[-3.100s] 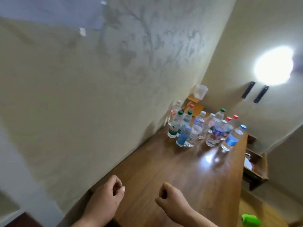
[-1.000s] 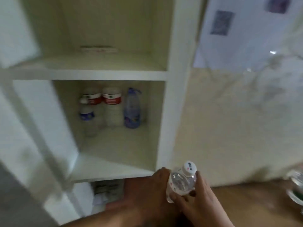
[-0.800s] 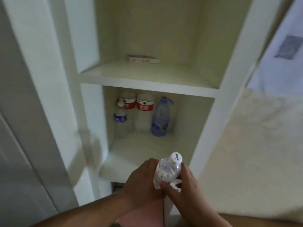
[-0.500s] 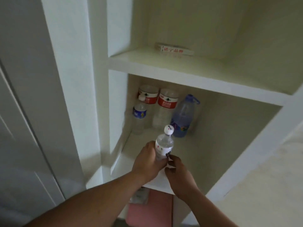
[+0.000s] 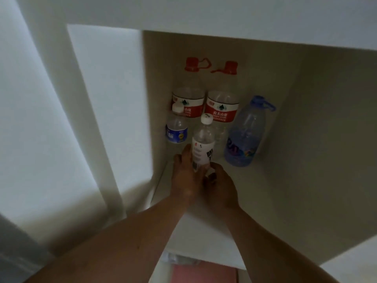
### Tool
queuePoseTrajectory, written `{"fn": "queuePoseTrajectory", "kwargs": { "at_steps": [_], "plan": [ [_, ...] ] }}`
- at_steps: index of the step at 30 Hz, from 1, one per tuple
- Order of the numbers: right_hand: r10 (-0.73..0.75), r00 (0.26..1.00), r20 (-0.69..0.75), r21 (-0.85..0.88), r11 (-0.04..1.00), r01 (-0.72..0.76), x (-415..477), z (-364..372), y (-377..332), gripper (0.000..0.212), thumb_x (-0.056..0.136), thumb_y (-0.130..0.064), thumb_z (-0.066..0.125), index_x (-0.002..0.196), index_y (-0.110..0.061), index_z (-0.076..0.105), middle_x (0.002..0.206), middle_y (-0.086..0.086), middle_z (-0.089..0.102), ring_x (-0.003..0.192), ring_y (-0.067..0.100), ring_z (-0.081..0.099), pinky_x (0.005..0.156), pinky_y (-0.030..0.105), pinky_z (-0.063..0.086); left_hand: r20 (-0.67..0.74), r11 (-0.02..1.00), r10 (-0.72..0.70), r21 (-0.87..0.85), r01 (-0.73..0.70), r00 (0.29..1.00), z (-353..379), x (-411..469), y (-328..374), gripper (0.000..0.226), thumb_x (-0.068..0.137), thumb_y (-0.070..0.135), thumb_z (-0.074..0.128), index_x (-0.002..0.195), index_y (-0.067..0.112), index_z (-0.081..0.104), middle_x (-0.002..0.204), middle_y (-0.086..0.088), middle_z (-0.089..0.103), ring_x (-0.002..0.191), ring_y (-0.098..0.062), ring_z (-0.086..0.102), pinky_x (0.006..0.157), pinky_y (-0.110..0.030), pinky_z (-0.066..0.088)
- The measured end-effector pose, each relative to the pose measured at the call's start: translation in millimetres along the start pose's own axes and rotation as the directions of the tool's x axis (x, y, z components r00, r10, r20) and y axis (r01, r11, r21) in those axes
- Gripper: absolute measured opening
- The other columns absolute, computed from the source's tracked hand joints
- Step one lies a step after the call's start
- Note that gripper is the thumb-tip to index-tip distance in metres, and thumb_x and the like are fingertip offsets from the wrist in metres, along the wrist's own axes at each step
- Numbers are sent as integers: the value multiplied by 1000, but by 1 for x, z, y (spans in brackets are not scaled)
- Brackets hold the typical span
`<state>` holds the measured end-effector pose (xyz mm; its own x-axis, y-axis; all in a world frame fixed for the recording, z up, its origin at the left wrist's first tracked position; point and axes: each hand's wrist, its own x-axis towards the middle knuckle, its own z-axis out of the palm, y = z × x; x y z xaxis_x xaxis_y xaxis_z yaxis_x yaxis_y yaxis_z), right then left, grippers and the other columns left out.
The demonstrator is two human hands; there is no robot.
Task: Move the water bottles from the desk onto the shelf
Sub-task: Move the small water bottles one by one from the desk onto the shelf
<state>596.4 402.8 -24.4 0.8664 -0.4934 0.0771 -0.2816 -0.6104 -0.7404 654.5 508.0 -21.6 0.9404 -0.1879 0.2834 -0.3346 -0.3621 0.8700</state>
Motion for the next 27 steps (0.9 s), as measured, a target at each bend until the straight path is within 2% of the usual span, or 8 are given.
{"fn": "queuePoseTrajectory", "kwargs": {
  "at_steps": [4, 7, 10, 15, 20, 23, 25, 27],
  "plan": [
    [10, 1000, 7, -103, 995, -10, 21, 8, 1, 60, 103, -40, 58, 159, -45, 37, 114, -2, 65, 105, 22, 65, 93, 41, 54, -52, 995, -36, -91, 31, 998, 12, -3, -13, 51, 98, 20, 72, 140, 28, 43, 135, 0, 47, 117, -22, 59, 95, -36, 55],
    [-24, 1000, 18, -262, 965, 28, 26, 13, 5, 66, 108, -42, 46, 167, -47, 17, 129, 3, 58, 115, 26, 59, 99, 41, 50, -37, 994, -38, -107, 34, 999, 16, -8, -19, 47, 103, 24, 65, 145, 27, 44, 139, 2, 46, 119, -16, 57, 98, -33, 52],
    [-68, 997, 37, -391, 917, 76, 26, 17, 6, 70, 110, -47, 40, 169, -45, 2, 133, 7, 52, 115, 29, 56, 98, 41, 46, -53, 996, -28, -85, 23, 998, 16, -7, -20, 46, 105, 26, 62, 148, 24, 46, 143, 2, 46, 126, -13, 54, 107, -32, 48],
    [-81, 996, 45, -478, 874, 92, 27, 19, 5, 76, 110, -42, 41, 169, -42, -7, 135, 7, 48, 115, 28, 54, 98, 41, 46, -48, 998, -33, -53, 30, 998, 18, -8, -19, 41, 105, 27, 61, 143, 22, 48, 145, -1, 45, 127, -20, 58, 109, -41, 52],
    [-103, 994, 27, -479, 872, 103, 27, 21, 9, 78, 109, -41, 44, 168, -44, -6, 136, 8, 48, 117, 29, 54, 101, 42, 46, -40, 1000, -17, -15, 16, 999, 19, -8, -22, 40, 103, 33, 62, 140, 21, 50, 144, -1, 44, 122, -22, 60, 103, -37, 53],
    [-89, 995, -33, -345, 936, 73, 29, 23, 12, 77, 107, -40, 50, 170, -39, 5, 140, 7, 51, 123, 29, 56, 105, 42, 46, -56, 1000, 11, 22, -10, 998, 19, -8, -26, 42, 102, 33, 63, 141, 22, 51, 140, -1, 46, 118, -23, 61, 99, -43, 56],
    [-73, 996, -52, -142, 988, 65, 28, 21, 16, 73, 103, -33, 60, 166, -36, 23, 135, 4, 57, 120, 25, 60, 104, 41, 49, -46, 999, 16, 42, -14, 999, 18, -10, -25, 43, 101, 35, 61, 141, 23, 52, 135, -2, 51, 113, -24, 62, 94, -44, 58],
    [-21, 1000, 15, 98, 995, 19, 25, 9, 20, 61, 98, -24, 69, 151, -38, 45, 125, 2, 61, 111, 22, 64, 97, 39, 54, 6, 998, 14, 55, -14, 1000, 15, -15, -20, 43, 98, 36, 59, 139, 25, 53, 130, -2, 56, 109, -24, 63, 92, -45, 58]
  ]
}}
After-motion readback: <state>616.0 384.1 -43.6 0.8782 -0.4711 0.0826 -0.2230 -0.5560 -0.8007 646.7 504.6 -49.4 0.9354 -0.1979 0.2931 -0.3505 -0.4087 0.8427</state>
